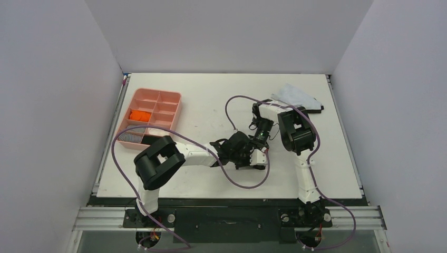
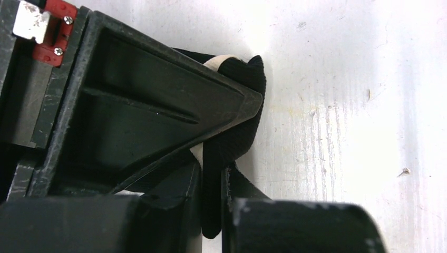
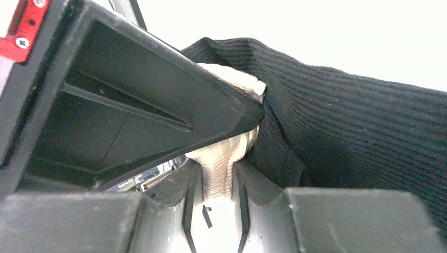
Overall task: Roll the underwear
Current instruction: Roll the underwear to the center of the board.
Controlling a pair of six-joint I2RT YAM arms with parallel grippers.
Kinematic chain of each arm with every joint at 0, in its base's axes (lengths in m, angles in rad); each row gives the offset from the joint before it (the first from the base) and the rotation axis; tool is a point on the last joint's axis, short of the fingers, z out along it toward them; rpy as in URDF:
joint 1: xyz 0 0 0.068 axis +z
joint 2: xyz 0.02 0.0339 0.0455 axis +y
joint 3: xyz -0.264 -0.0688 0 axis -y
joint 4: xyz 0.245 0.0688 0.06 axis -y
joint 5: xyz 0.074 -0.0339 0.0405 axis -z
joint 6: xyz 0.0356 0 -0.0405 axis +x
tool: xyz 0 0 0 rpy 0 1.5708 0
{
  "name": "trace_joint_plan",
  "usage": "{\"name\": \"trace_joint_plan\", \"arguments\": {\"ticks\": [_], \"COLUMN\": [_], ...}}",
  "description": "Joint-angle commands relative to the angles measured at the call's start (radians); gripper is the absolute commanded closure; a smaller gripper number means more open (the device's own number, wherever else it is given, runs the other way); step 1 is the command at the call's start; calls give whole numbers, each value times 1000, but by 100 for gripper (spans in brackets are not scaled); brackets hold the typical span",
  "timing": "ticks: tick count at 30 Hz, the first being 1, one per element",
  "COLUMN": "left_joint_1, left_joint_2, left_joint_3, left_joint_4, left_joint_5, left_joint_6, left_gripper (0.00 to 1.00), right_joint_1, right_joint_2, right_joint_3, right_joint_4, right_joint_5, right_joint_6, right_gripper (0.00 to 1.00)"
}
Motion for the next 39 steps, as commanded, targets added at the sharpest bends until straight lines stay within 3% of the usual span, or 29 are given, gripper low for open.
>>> {"name": "trace_joint_plan", "arguments": {"ticks": [1, 8, 15, 26, 39], "left_joint_1": [-8, -5, -3, 46, 164], "left_joint_2": [47, 92, 114, 155, 367], "left_joint_3": [39, 71, 87, 135, 424], "left_joint_4": [-28, -127, -175, -233, -476], "left_joint_5": [74, 114, 133, 227, 536], "left_joint_6": [-22, -50, -66, -142, -378], "left_gripper": [100, 100, 100, 100, 100], "right_joint_1": [11, -31, -80, -197, -377], "right_joint_2": [10, -94, -173, -364, -754], "right_joint_3": [15, -7, -3, -57, -396], "right_joint_4": [89, 139, 140, 240, 537], "right_joint_5": [-8, 9, 18, 41, 76], "right_joint_6": [15, 77, 107, 232, 389], "right_gripper": [89, 65, 55, 53, 53]}}
